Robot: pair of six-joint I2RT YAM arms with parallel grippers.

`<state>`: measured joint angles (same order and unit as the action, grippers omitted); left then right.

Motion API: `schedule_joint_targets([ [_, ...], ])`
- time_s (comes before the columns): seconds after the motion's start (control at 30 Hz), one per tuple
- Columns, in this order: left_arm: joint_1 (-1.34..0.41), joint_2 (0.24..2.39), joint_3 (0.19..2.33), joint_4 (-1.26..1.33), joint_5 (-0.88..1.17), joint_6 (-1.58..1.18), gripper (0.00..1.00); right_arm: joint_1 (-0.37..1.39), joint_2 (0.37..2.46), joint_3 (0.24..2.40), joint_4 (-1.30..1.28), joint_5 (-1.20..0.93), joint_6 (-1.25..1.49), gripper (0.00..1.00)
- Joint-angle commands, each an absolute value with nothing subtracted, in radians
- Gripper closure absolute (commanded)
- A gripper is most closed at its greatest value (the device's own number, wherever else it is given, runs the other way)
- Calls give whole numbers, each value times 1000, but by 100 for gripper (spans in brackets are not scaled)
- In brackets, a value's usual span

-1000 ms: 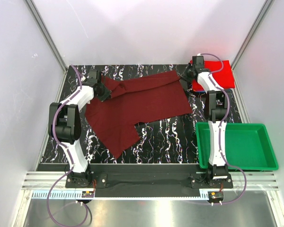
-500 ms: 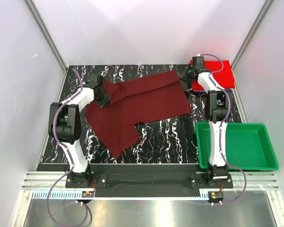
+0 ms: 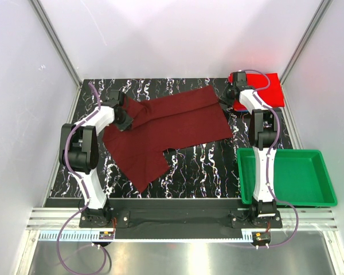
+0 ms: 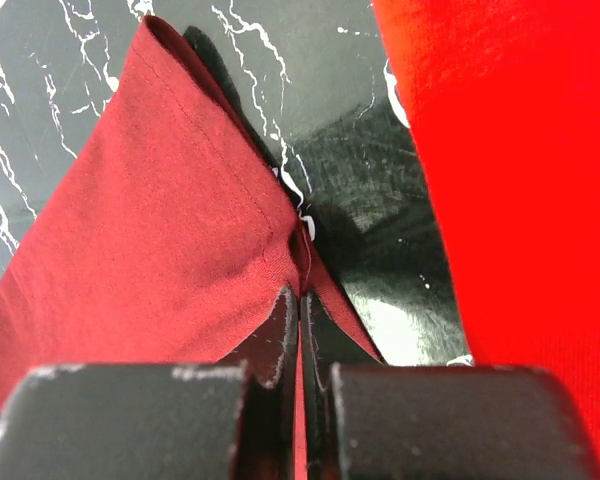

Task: Fold and stack the t-shirts
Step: Fold the tshirt

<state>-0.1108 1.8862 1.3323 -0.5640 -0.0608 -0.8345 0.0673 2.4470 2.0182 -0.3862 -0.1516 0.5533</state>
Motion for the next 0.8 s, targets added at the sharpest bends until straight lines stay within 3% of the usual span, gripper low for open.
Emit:
schedule_joint_targets([
  [0.0,-110,1908,1380,-591,-123,-808,100,69,2364,2013,-367,-143,526,99],
  [0.1,-110,1914,1399,-610,-109,-807,98,71,2361,2014,-374,-147,523,94],
  [0.27,-110,1879,1374,-604,-109,-811,100,75,2352,2019,-379,-143,525,100],
  [0.6,-106,1928,1466,-623,-113,-799,100,80,2404,2109,-425,-155,541,100],
  [0.73,-106,1921,1463,-660,-130,-802,100,87,2375,2063,-416,-152,535,93],
  [0.77,-106,1913,1460,-667,-129,-801,90,89,2367,2059,-420,-147,529,90],
])
